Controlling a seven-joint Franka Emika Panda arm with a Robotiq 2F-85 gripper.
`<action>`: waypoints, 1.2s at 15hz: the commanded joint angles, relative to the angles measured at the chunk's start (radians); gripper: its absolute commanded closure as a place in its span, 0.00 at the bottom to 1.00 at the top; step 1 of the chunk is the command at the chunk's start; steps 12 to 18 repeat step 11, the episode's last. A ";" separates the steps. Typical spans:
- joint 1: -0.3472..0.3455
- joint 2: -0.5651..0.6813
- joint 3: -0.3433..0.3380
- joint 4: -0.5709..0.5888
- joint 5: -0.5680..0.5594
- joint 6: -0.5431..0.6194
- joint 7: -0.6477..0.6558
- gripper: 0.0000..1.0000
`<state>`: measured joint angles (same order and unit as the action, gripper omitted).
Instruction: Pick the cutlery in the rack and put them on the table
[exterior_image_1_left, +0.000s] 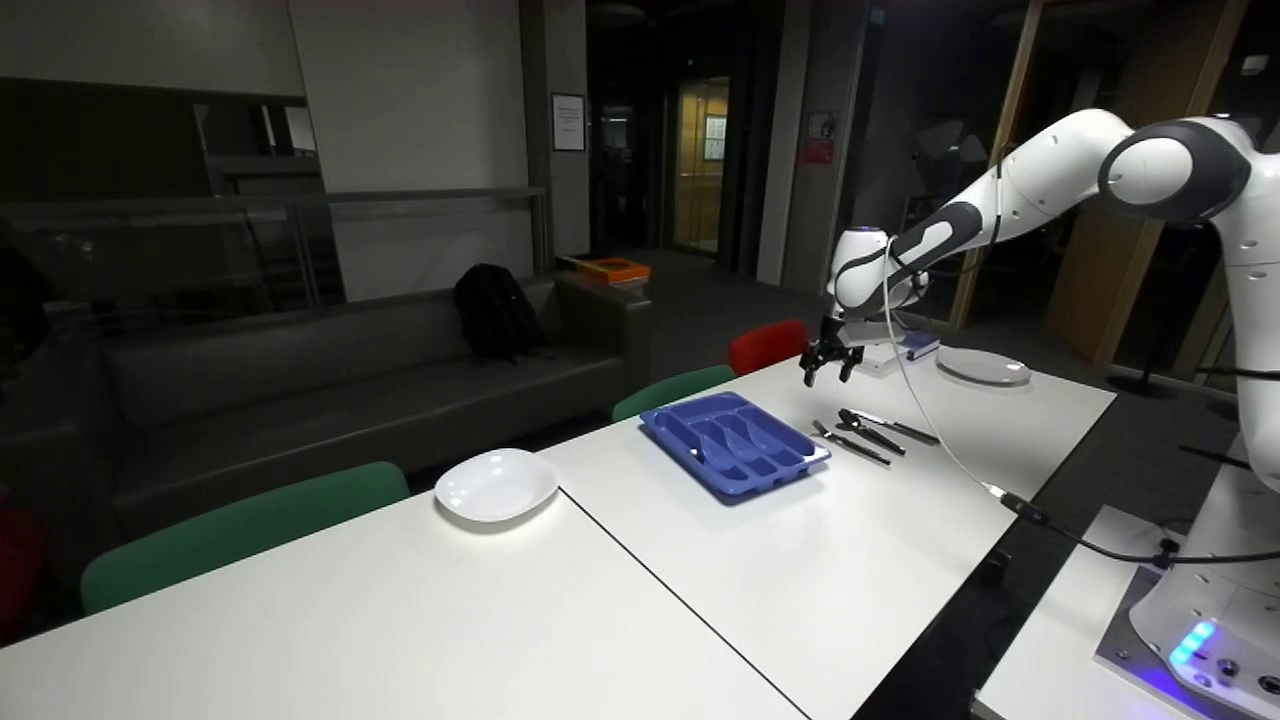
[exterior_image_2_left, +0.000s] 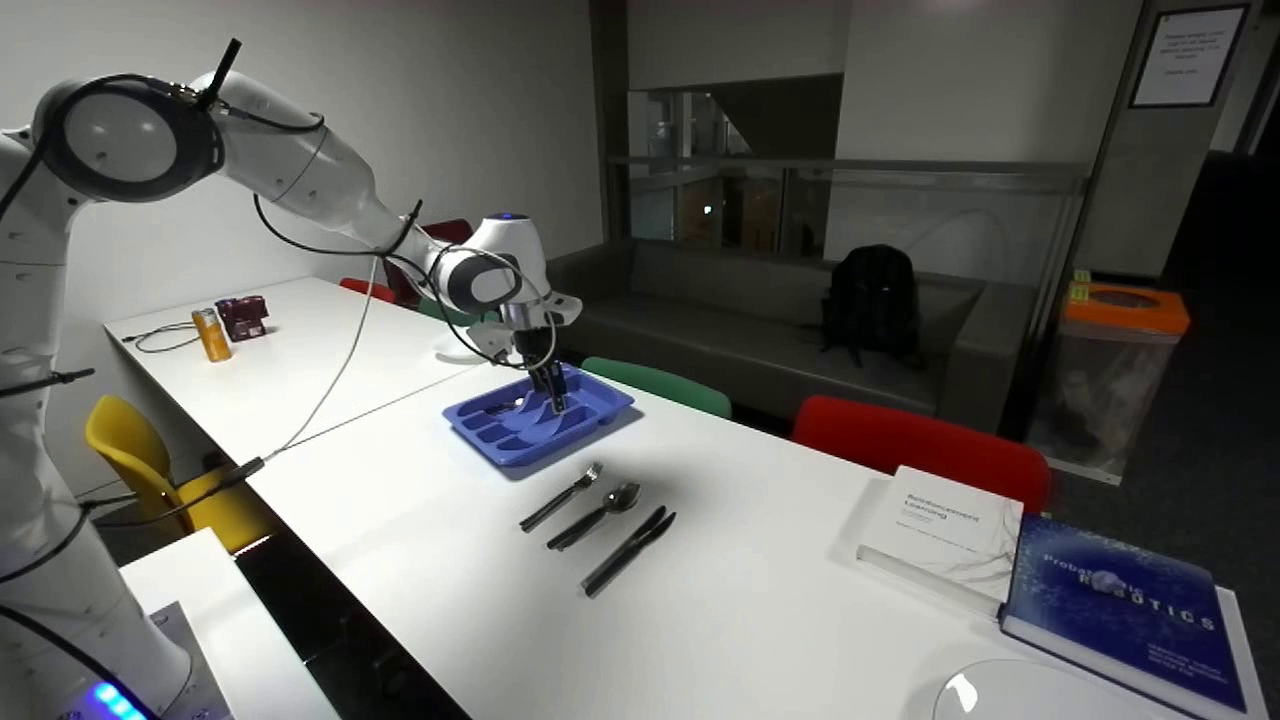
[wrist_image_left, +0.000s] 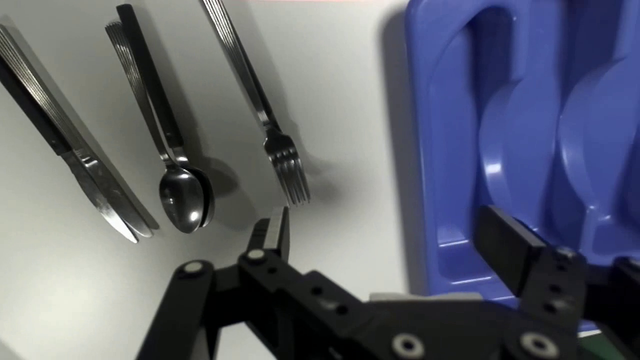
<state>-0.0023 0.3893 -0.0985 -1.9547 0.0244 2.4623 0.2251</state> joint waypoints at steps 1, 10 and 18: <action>0.038 -0.065 0.007 -0.044 -0.042 -0.022 0.030 0.00; 0.048 -0.018 0.021 -0.007 -0.024 -0.005 0.010 0.00; 0.048 -0.018 0.021 -0.007 -0.024 -0.005 0.010 0.00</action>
